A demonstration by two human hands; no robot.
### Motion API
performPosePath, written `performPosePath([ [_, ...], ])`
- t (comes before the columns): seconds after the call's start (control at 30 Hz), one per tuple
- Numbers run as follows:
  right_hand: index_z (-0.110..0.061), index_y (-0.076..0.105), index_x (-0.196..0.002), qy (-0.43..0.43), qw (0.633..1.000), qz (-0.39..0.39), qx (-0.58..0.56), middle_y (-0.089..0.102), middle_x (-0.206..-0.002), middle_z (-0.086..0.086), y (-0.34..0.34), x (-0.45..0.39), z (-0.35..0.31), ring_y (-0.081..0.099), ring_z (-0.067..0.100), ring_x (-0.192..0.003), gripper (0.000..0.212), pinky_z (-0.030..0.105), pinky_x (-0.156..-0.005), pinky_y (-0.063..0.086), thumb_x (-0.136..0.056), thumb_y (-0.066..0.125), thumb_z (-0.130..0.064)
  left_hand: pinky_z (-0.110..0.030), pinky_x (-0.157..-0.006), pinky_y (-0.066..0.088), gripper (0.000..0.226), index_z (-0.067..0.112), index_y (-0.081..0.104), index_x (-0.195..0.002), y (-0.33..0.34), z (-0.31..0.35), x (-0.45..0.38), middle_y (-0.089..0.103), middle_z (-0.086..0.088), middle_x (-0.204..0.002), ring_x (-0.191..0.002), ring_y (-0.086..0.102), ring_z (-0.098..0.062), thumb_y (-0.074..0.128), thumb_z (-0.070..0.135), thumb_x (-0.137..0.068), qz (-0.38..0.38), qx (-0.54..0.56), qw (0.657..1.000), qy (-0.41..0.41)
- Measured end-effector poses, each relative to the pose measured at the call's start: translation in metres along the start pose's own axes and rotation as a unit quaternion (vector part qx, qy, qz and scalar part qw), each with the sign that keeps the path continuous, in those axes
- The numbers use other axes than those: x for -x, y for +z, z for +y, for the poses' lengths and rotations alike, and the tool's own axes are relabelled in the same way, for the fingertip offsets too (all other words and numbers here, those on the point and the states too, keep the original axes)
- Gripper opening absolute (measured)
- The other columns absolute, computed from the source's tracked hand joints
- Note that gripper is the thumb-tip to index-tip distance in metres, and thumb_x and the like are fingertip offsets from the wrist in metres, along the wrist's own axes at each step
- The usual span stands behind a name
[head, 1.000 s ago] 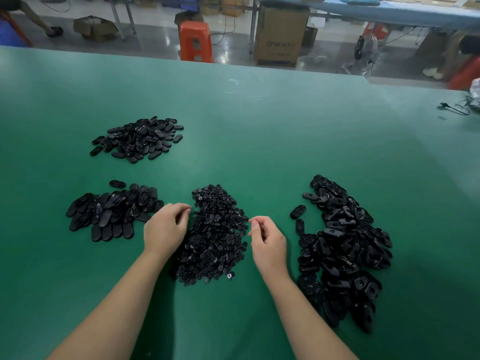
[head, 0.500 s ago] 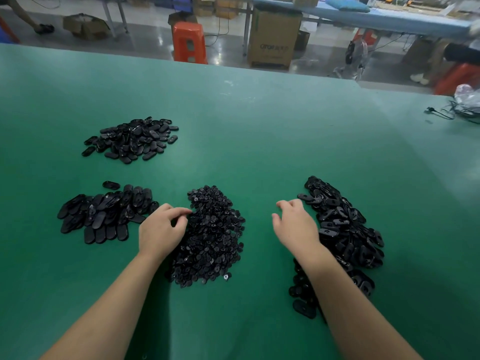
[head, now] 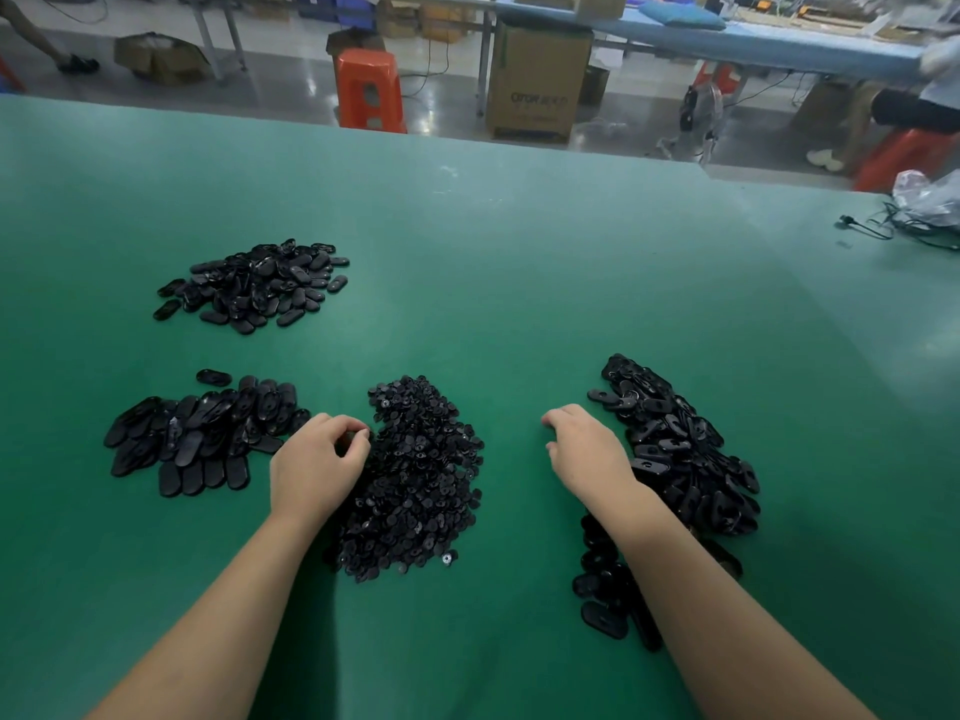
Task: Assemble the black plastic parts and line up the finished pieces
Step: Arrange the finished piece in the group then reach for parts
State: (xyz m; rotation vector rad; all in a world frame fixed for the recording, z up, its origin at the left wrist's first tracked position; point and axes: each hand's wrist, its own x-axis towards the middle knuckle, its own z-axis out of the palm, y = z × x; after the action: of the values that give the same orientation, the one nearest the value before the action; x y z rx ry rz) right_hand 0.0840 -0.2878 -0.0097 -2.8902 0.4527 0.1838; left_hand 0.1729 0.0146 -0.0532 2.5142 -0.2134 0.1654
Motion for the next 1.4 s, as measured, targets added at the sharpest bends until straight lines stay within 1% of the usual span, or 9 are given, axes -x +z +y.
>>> performPosePath([
  [0.07,-0.016,0.053,-0.139,-0.007,1.0,0.003,-0.027,0.052,-0.141,0.003,-0.001,0.001,0.0,0.06,0.028,-0.117,0.036,0.038,-0.095,0.049,-0.103,0.054,-0.016,-0.023,-0.054,0.036,0.01,0.039,0.07,-0.086,0.0,0.0,-0.001,0.057,0.017,-0.076,-0.065,0.053,0.0,0.064,0.033,-0.093,0.001,-0.002,1.0,0.003],
  [0.2,-0.017,0.052,-0.137,0.036,0.999,0.028,-0.018,0.049,-0.136,0.004,-0.004,0.0,0.005,0.064,0.027,-0.104,0.039,0.032,-0.075,0.046,-0.101,0.06,-0.03,-0.022,-0.053,0.036,0.011,0.04,0.068,-0.084,-0.001,0.0,0.0,0.057,0.018,-0.075,-0.066,0.053,0.001,0.065,0.033,-0.092,-0.001,-0.003,1.0,0.004],
  [0.33,-0.019,0.057,-0.133,0.062,0.998,0.007,0.01,0.057,-0.126,0.003,-0.007,-0.005,0.008,0.064,0.024,-0.106,0.039,0.032,-0.076,0.046,-0.1,0.06,-0.041,-0.023,-0.054,0.038,0.011,0.041,0.067,-0.081,-0.002,0.001,0.0,0.057,0.017,-0.075,-0.067,0.053,0.0,0.067,0.034,-0.09,-0.006,-0.002,1.0,0.003],
  [0.63,-0.015,0.069,-0.114,0.075,0.992,0.067,-0.077,0.066,-0.105,0.004,-0.008,-0.007,0.006,0.064,0.023,-0.086,0.023,0.031,-0.069,0.047,-0.101,0.052,-0.024,-0.024,-0.057,0.043,0.007,0.039,0.069,-0.082,-0.002,0.002,0.0,0.058,0.015,-0.076,-0.07,0.055,-0.003,0.069,0.037,-0.089,-0.006,-0.004,1.0,0.008],
  [0.73,-0.012,0.065,-0.111,0.11,0.949,0.076,-0.285,0.072,-0.091,0.0,-0.012,-0.004,-0.002,0.067,0.016,-0.073,0.015,0.035,-0.067,0.056,-0.1,0.058,-0.019,-0.023,-0.055,0.039,0.007,0.038,0.069,-0.084,-0.001,0.002,-0.001,0.057,0.017,-0.076,-0.068,0.054,-0.002,0.068,0.037,-0.091,0.0,-0.009,1.0,0.011],
  [0.83,-0.01,0.058,-0.119,0.123,0.845,0.024,-0.52,0.075,-0.092,0.0,-0.01,0.008,-0.018,0.063,0.005,-0.058,0.018,0.023,-0.054,0.053,-0.101,0.059,-0.011,-0.025,-0.056,0.036,0.007,0.036,0.069,-0.086,0.0,0.002,-0.001,0.054,0.019,-0.075,-0.069,0.053,-0.006,0.066,0.036,-0.092,0.006,-0.015,1.0,0.012],
  [0.97,-0.019,0.058,-0.128,0.115,0.772,-0.022,-0.624,0.073,-0.099,0.009,0.007,0.023,-0.034,0.058,0.008,-0.063,0.027,0.02,-0.057,0.051,-0.103,0.055,-0.008,-0.024,-0.055,0.035,0.008,0.033,0.069,-0.088,0.0,0.002,-0.001,0.054,0.017,-0.076,-0.069,0.053,-0.007,0.063,0.035,-0.093,0.007,-0.023,1.0,0.013],
  [1.23,-0.01,0.061,-0.109,0.133,0.731,0.012,-0.669,0.078,-0.095,-0.001,0.027,0.029,-0.043,0.062,0.01,-0.061,0.008,0.024,-0.054,0.052,-0.103,0.056,-0.014,-0.024,-0.053,0.036,0.011,0.028,0.069,-0.089,0.001,0.003,-0.002,0.057,0.014,-0.079,-0.066,0.053,-0.006,0.061,0.032,-0.096,0.014,-0.031,0.999,0.006],
  [1.4,-0.015,0.065,-0.099,0.12,0.782,0.059,-0.609,0.069,-0.086,0.004,0.036,0.029,-0.047,0.058,0.005,-0.057,0.007,0.028,-0.062,0.054,-0.099,0.064,-0.023,-0.027,-0.053,0.038,0.01,0.02,0.067,-0.089,-0.002,0.005,0.0,0.058,0.01,-0.079,-0.065,0.054,-0.009,0.061,0.022,-0.096,0.039,0.012,0.999,0.0],
])
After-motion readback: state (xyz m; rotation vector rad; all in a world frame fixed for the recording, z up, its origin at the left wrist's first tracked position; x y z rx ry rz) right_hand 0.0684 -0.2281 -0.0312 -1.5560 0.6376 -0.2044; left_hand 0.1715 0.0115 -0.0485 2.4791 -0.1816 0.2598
